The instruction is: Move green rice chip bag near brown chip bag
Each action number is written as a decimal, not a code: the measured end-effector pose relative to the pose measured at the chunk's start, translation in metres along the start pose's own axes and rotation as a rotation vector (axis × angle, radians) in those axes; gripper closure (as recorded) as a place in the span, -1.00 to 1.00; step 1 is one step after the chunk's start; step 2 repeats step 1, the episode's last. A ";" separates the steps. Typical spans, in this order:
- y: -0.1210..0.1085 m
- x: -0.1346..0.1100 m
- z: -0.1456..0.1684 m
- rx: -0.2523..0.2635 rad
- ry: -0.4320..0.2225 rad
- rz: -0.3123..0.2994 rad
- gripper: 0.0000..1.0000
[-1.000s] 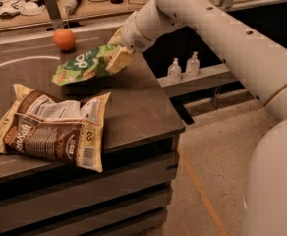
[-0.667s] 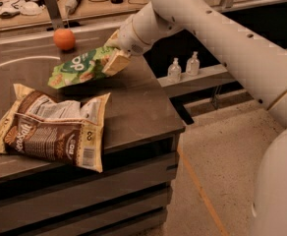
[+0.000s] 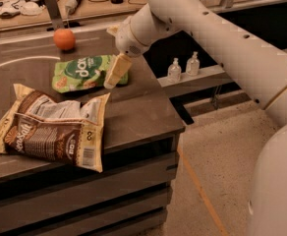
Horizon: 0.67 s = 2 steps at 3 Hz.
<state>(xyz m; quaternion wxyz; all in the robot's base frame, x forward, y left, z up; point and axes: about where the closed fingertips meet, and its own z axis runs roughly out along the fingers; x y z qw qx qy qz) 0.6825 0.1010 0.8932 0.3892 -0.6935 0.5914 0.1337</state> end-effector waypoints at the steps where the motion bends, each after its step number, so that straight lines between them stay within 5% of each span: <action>1: 0.000 0.000 0.000 0.000 0.000 0.000 -1.00; 2: 0.000 0.000 0.000 0.000 0.000 0.000 -1.00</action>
Offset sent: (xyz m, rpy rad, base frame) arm 0.0000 0.0000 0.0000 0.0000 0.0000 0.0000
